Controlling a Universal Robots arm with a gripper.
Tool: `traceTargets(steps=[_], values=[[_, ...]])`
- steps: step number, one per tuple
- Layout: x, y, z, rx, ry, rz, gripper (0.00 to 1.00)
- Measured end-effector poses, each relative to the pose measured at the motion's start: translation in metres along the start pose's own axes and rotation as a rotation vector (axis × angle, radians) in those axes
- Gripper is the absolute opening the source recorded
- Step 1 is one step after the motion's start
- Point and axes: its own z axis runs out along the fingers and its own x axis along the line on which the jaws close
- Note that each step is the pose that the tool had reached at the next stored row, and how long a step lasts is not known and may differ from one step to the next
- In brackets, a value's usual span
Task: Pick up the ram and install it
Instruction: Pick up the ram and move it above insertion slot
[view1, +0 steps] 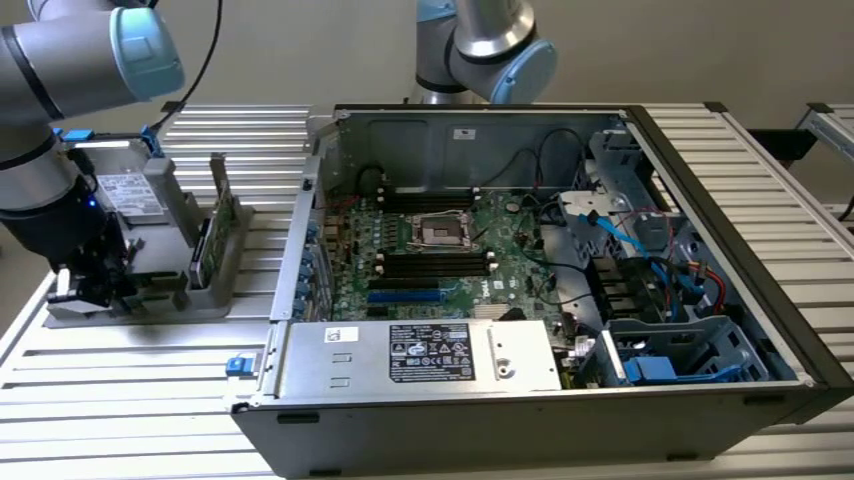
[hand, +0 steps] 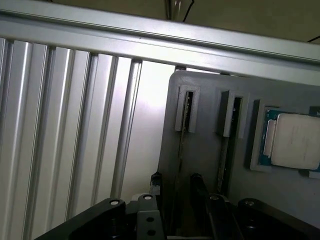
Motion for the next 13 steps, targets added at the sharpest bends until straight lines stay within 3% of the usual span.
traceTargets(steps=[13], values=[[0.0006, -0.0037, 0.0001, 0.0, 0.0, 0.0, 0.36]])
